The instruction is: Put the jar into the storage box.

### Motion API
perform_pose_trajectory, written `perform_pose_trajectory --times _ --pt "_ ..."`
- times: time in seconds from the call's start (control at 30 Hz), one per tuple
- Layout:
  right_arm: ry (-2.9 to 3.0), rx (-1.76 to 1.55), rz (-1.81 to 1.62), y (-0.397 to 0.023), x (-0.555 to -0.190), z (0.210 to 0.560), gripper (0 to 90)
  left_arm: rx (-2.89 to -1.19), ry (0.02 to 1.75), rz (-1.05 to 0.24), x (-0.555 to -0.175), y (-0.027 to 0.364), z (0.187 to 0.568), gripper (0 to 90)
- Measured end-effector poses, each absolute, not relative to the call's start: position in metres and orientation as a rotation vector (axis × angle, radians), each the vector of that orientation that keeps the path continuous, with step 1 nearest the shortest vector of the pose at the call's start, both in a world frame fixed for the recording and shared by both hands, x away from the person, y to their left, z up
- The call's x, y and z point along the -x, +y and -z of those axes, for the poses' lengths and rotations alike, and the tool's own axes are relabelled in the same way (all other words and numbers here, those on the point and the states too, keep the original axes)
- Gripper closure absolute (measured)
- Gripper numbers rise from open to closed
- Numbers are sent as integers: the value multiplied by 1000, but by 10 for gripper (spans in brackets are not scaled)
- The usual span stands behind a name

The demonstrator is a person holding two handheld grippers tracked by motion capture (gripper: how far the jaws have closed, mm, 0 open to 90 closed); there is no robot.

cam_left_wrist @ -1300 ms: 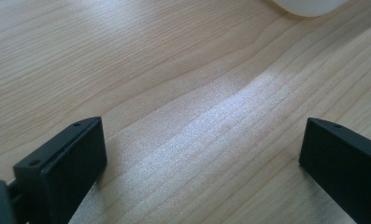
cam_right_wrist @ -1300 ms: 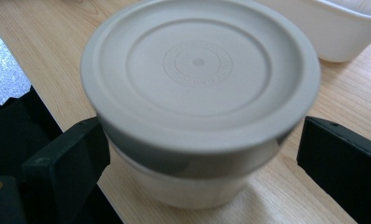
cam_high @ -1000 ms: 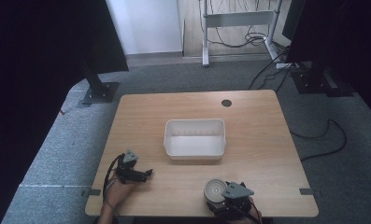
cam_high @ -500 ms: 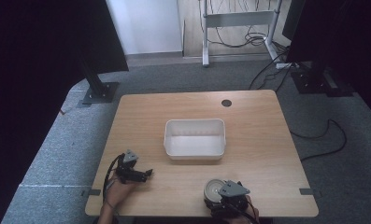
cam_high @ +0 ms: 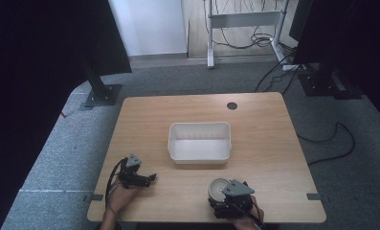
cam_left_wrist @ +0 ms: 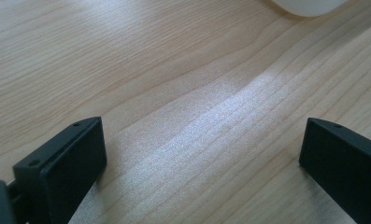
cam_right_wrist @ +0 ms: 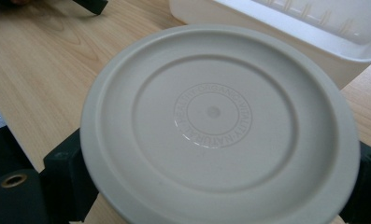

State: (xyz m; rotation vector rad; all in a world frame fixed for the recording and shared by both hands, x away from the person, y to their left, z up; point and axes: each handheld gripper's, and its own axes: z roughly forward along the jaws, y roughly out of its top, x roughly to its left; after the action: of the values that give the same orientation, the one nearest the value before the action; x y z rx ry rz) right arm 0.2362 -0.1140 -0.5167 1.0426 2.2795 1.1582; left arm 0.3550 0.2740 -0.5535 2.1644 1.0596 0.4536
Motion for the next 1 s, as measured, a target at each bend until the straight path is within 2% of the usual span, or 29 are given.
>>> perform_pose_trajectory --times 1.0 --pt "2269 -1089 -1180 -97 -270 504 92 -2164 1057 -452 -355 274 554 6"
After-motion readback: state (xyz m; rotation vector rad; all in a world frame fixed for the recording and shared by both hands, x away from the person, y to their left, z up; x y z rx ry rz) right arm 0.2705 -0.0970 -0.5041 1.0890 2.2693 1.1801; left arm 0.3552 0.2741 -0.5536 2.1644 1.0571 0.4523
